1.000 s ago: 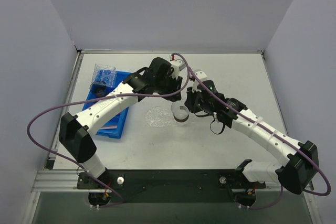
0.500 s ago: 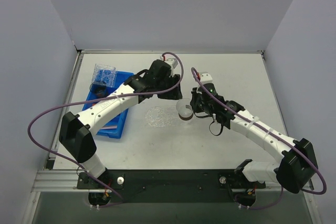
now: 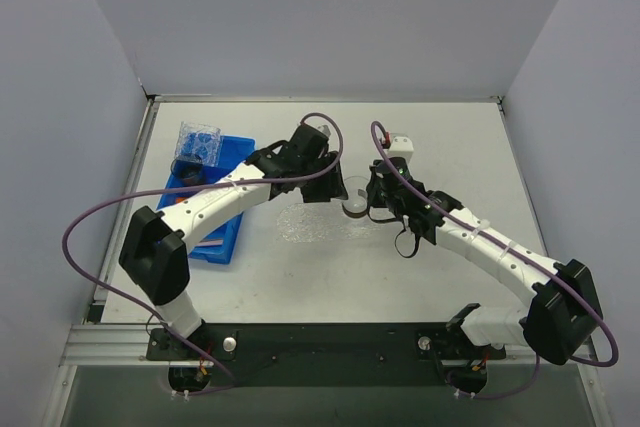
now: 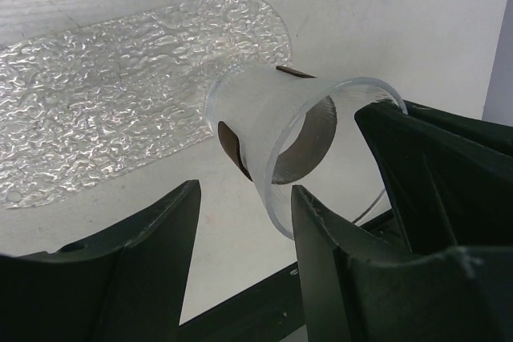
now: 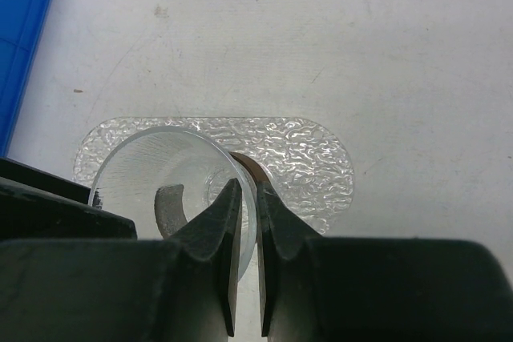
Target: Prepare toiletry sets of a toothbrush and toothpaste on the tray
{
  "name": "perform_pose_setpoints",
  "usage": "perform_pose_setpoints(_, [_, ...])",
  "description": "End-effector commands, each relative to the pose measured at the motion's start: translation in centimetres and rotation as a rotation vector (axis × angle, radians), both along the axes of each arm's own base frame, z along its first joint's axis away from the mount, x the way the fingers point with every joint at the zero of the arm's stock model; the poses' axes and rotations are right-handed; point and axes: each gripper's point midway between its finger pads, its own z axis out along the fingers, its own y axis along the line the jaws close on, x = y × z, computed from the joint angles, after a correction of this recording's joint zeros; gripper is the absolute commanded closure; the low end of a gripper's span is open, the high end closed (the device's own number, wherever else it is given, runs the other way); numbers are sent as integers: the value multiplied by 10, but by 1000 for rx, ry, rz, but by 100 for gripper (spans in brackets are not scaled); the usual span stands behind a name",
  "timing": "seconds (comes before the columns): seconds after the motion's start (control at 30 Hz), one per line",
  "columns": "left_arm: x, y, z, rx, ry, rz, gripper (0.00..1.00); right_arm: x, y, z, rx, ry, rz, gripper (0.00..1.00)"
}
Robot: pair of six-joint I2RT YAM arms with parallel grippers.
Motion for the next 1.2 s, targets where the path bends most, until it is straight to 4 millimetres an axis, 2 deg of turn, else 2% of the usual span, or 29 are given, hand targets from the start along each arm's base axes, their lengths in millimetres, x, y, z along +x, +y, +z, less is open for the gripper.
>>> perform_pose_setpoints(0.0, [-1,-13,-4,-63,42,-3,42,18,16,44,108,-134,-29,100])
perform_pose_setpoints(0.07, [-1,-16,-6,-71,58,-7,47,17,16,44,107,-137,-28,100])
perform_pose_setpoints(0.13, [-1,-19,-8,-75,66,-14,58,16,17,46,110,-143,-18,100])
perform_pose_setpoints(0.17, [-2,-21,-9,-81,70,-22,66,15,18,46,108,-145,-13,100])
perform_pose_setpoints(0.2, [0,-22,-9,-84,71,-23,81,14,18,45,106,-141,-7,100])
perform_pose_setpoints(0.3, [1,-20,-8,-84,69,-19,100,11,17,43,92,-132,3,100])
perform_pose_setpoints(0.4, [3,-17,-7,-84,59,-22,100,6,18,45,82,-109,54,99])
perform_pose_setpoints(0.5, [5,-14,-4,-56,36,-54,100,-5,15,45,60,-70,107,85])
perform_pose_setpoints(0.53, [8,-14,4,-55,17,-62,100,-7,13,51,53,-78,125,81])
perform_pose_setpoints(0.57, [6,-13,3,-36,19,-75,100,-13,13,48,48,-48,154,77])
perform_pose_setpoints(0.6, [7,-12,1,-12,5,-104,100,-16,13,51,46,-42,168,69])
perform_pose_setpoints(0.67, [5,-11,6,24,-7,-133,100,-23,10,53,24,-20,198,62])
perform_pose_setpoints(0.73, [-1,-8,1,76,-12,-176,100,-28,8,54,11,-11,210,55])
perform_pose_setpoints(0.87, [-5,-10,7,93,-39,-214,100,-37,9,47,-2,26,252,52])
perform_pose_setpoints(0.97, [-9,-13,11,89,-51,-227,100,-44,17,40,4,64,300,50])
perform_pose_setpoints(1.17, [-16,-19,15,76,-68,-247,100,-44,16,23,-35,136,285,47])
